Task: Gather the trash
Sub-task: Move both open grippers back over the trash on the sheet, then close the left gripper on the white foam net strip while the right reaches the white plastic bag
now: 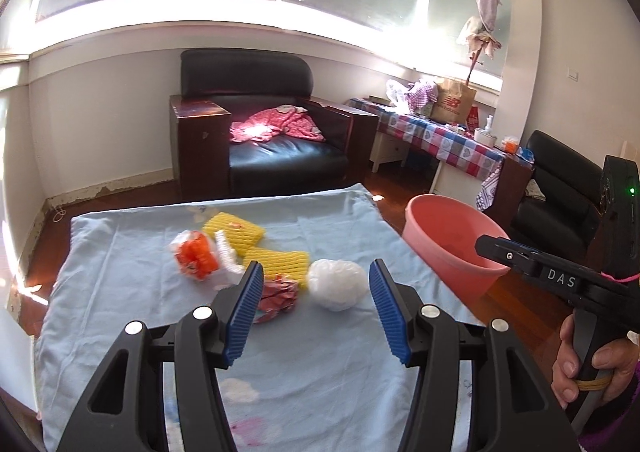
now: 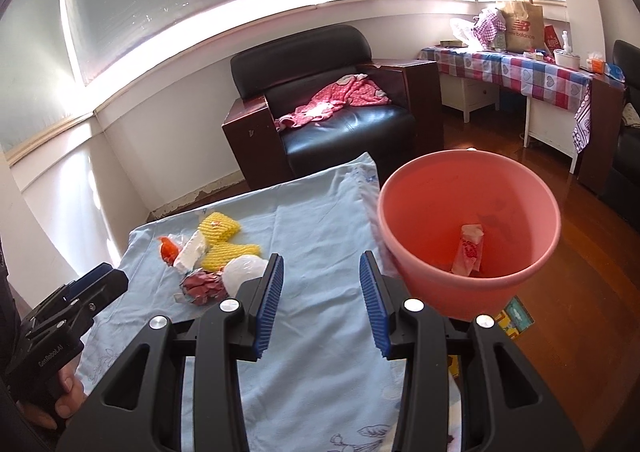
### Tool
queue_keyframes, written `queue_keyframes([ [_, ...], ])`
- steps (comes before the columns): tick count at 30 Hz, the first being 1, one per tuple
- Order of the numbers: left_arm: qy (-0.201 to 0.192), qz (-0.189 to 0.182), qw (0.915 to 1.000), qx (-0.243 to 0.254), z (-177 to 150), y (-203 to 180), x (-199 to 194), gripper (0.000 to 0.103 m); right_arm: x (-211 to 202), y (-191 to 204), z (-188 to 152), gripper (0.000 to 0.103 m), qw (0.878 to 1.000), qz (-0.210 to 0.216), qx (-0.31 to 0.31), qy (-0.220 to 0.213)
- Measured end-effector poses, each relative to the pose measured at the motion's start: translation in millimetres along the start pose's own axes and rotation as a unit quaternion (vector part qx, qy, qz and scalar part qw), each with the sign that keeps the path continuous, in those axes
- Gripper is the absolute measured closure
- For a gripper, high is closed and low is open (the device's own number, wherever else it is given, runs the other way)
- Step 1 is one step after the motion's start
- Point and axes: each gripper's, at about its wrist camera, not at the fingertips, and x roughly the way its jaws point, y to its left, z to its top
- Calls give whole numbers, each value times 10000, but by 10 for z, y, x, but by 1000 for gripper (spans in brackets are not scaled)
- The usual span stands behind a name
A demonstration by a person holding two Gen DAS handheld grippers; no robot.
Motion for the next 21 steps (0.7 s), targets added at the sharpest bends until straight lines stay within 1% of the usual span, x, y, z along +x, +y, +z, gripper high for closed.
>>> queue_keyframes([
  [4,12,219,9997,-77,-103,208,-70,49,74,137,-61,63,9998,94,-118,91],
  [13,305,646,9965,-444,-254,660,-8,49,323,360,-218,63,9981,333,-275,433],
  [16,379,663,9951,-627,-254,790,43,49,387,397,-250,63,9975,390,-299,507],
  [19,481,532,9938,-846,-215,856,141,49,423,417,-263,63,9972,420,-307,533],
  [21,528,448,9936,-892,-198,855,200,51,447,410,-265,63,9971,438,-297,550],
])
